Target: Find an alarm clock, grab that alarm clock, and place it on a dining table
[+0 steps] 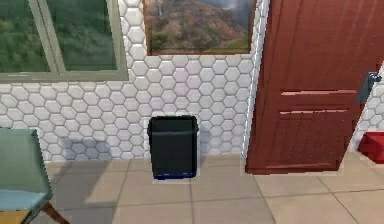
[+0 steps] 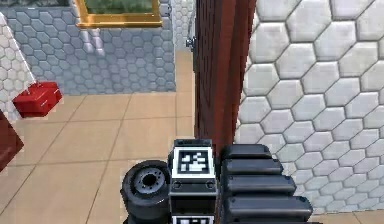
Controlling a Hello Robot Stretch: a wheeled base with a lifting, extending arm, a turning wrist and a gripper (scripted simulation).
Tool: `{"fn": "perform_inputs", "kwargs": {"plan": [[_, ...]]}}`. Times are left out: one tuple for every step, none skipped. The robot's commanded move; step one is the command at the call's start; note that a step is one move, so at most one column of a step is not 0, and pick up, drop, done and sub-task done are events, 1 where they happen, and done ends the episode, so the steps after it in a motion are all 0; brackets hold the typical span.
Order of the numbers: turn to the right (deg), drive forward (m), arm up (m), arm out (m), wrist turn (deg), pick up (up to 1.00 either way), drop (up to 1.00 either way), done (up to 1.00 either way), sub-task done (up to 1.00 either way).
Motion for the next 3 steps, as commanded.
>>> {"fn": "perform_inputs", "kwargs": {"plan": [[-45.0,0.00,0.00,0.00,0.0,0.00,0.00,0.00,0.00],[-30.0,0.00,0.00,0.00,0.0,0.00,0.00,0.00,0.00],[0.0,0.30,0.00,0.00,0.0,0.00,0.00,0.00,0.00]]}}
